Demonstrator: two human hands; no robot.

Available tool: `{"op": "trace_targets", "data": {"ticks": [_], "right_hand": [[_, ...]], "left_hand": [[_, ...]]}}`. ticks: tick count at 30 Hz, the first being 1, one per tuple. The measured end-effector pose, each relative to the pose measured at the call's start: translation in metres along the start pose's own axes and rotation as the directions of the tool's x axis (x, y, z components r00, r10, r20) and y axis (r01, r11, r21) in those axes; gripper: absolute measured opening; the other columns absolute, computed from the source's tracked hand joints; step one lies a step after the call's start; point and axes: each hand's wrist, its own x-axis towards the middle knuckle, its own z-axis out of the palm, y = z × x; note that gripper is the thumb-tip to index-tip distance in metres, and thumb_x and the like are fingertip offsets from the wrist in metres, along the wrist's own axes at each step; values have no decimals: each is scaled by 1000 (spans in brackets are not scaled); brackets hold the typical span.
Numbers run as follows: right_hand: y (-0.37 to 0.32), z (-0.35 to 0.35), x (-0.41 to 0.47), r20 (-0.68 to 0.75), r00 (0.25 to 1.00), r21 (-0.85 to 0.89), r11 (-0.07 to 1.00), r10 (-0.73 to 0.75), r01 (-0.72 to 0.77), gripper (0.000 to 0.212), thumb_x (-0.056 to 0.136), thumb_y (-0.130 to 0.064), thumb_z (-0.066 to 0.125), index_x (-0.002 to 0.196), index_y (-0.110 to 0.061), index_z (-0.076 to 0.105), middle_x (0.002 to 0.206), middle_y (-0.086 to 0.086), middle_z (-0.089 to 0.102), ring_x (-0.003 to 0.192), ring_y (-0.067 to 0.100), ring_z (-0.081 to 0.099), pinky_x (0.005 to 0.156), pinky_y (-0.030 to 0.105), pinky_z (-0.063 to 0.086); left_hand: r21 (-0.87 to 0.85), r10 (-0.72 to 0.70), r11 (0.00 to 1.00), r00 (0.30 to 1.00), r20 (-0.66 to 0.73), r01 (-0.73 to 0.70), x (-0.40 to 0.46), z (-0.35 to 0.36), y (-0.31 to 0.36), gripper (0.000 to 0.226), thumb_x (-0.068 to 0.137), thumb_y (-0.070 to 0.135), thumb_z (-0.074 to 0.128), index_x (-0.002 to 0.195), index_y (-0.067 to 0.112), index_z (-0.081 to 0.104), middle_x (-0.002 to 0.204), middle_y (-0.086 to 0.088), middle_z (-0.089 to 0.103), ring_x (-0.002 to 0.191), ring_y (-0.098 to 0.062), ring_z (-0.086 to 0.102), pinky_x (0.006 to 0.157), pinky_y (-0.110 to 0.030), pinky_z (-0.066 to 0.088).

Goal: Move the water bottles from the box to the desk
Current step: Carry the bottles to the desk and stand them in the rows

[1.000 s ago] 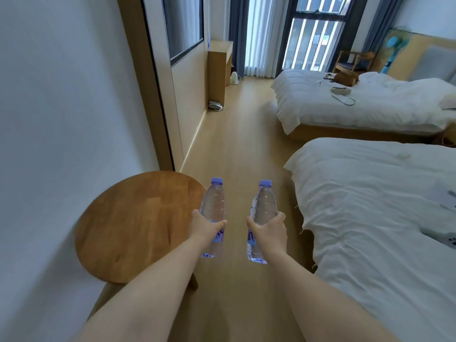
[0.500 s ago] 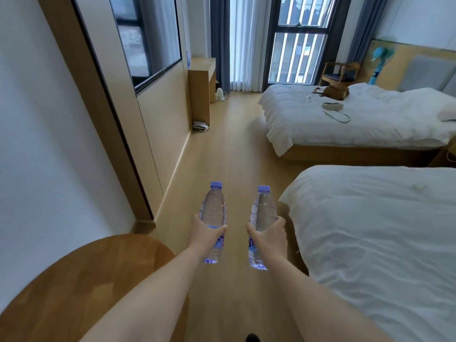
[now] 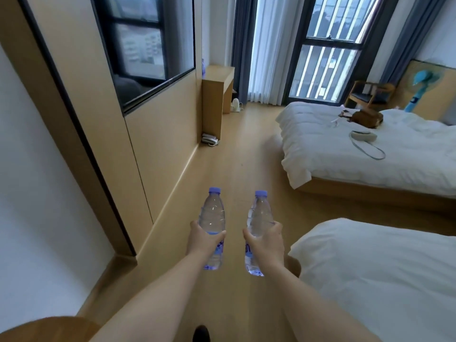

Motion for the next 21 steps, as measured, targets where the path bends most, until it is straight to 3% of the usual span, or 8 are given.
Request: {"op": "trace_targets", "data": {"ticks": [8, 12, 21], "right_hand": [[-49, 74, 186, -33, 999, 11, 999, 42, -42, 72, 74, -46, 78, 122, -14, 36, 113, 6, 56, 89, 20, 63, 76, 40, 57], [-88, 99, 273, -45, 996, 38, 997, 74, -72, 65, 74, -44, 79, 113, -19, 34, 110, 7, 57, 89, 21, 63, 77, 42, 58], [-130, 147, 469, -43, 994, 31, 994, 104, -103, 75, 76, -46, 77, 126, -10, 35, 115, 11, 57, 96, 26, 63, 82, 44, 56]], "left_hand": [[22, -15, 1000, 1000, 22, 14, 208, 31, 61, 60, 71, 35, 80, 104, 19, 33, 93, 3, 54, 70, -11, 55, 58, -25, 41], [75, 20, 997, 998, 62, -25, 300, 41, 112, 62, 71, 39, 79, 105, 21, 31, 89, 6, 52, 72, -13, 56, 57, -27, 41], [120, 24, 992, 997, 79, -33, 489, 89, 186, 61, 71, 38, 79, 106, 20, 33, 96, 2, 56, 77, -18, 57, 61, -28, 41]]}}
